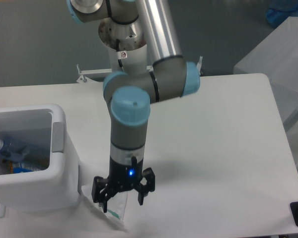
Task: Place the trash in the trash can
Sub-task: 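Move the gripper back down to the crumpled plastic wrapper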
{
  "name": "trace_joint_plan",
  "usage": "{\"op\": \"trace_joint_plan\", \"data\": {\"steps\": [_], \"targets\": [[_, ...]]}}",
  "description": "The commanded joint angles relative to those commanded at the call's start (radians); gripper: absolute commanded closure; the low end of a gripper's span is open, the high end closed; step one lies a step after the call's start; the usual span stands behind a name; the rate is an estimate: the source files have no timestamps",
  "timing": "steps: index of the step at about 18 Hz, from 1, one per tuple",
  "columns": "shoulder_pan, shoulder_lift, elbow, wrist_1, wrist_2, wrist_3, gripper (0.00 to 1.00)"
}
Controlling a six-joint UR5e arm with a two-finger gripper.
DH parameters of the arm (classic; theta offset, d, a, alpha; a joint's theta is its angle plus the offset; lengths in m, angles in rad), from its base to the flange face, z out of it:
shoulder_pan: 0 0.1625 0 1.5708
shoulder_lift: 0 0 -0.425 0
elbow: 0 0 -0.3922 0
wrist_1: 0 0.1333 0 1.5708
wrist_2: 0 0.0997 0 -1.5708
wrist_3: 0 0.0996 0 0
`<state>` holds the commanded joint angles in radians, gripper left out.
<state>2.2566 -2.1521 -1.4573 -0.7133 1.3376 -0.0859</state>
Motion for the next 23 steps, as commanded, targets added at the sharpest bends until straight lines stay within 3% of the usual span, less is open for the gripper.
{"op": "trace_joint_plan", "data": {"steps": [16,17,20,23], "targets": [[-0.034,-0.115,0.006,0.002,0.037,-0.13,0.0],[-0.034,-0.121,0.008,0.002,0.037,-0.13,0.03],[-0.034,-0.12,0.005,0.002,0.044,-0.137,0.29],[-0.034,-0.121,0.0,0.0,0.046,-0.137,0.46]]}}
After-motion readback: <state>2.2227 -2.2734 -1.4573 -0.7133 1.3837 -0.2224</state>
